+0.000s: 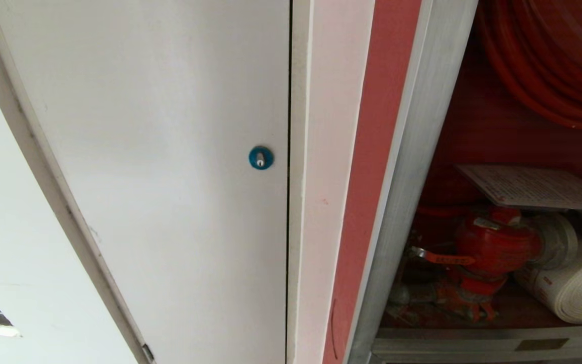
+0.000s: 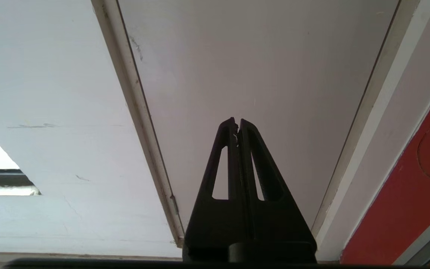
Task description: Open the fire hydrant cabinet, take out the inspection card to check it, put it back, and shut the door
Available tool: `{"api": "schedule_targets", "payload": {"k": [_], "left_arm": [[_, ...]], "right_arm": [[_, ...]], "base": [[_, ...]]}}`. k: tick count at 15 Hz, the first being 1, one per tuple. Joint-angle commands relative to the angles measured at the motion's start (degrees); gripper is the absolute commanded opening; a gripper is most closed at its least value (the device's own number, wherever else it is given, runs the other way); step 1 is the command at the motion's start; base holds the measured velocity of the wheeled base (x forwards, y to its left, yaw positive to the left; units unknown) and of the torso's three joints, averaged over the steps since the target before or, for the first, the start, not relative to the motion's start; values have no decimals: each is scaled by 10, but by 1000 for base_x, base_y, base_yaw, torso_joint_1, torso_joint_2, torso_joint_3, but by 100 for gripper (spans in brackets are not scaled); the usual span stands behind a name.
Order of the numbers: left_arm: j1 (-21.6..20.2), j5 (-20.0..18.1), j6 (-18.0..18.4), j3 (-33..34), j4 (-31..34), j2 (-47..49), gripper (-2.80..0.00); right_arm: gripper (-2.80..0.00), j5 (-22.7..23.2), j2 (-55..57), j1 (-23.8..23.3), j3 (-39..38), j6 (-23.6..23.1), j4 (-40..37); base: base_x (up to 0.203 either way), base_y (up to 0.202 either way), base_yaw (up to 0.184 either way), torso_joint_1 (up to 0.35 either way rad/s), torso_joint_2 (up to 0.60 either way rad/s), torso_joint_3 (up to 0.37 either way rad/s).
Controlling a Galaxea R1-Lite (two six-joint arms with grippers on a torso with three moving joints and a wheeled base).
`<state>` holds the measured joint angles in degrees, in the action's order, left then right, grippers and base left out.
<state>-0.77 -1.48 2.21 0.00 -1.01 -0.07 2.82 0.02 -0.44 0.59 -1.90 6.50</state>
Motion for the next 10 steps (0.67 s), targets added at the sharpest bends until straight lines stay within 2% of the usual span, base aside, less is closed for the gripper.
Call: {"api": "schedule_targets", "payload": {"k": [1, 3, 10], "left_arm": [[0, 0, 1, 4, 0, 1, -280], [0, 0, 0, 4, 0, 1, -280], [0, 0, 0, 4, 0, 1, -280]], "right_arm": [[-280, -16, -2, 0, -6, -4, -24], [-280, -22, -2, 0, -6, -1, -64], [-280, -22, -1, 0, -6, 11, -65]], "base": [[0, 0, 0, 0, 0, 0], [0, 0, 0, 0, 0, 0], [0, 0, 0, 0, 0, 0]]}}
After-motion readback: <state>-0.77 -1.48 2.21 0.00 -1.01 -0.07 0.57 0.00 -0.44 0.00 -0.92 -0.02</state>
